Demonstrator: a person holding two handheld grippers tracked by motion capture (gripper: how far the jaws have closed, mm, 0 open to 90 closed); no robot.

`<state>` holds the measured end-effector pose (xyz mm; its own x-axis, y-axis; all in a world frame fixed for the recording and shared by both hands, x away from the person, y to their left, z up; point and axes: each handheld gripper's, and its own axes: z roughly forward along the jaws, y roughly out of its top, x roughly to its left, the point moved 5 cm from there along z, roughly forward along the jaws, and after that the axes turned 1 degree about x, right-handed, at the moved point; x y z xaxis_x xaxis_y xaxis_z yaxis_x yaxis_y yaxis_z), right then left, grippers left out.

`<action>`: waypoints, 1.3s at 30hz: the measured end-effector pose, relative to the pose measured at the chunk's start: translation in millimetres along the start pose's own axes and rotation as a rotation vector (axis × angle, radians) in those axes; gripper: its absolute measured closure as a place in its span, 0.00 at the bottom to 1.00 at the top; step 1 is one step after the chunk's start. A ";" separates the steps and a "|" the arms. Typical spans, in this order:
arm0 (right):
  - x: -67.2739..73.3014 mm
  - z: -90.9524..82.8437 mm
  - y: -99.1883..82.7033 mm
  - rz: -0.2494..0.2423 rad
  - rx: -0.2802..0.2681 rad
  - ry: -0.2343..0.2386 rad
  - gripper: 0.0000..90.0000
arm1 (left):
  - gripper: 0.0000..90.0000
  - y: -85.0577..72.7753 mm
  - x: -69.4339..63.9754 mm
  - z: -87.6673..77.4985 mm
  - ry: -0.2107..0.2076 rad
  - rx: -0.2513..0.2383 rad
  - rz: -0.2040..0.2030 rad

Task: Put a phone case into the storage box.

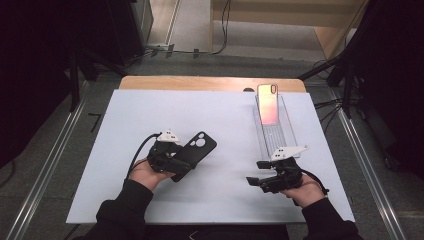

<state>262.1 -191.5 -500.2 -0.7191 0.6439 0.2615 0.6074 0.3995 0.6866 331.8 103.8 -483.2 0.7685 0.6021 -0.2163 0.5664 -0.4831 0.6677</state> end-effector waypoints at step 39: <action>23.2 -6.9 76.3 0.153 -0.170 -0.002 0.26 | 0.17 19.5 -30.7 15.5 0.122 -0.339 -0.047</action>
<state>289.4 -150.5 -437.1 -0.6217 0.6903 0.3702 0.6438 0.1812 0.7434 323.8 66.1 -474.6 0.6913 0.6998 -0.1799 0.4539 -0.2268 0.8617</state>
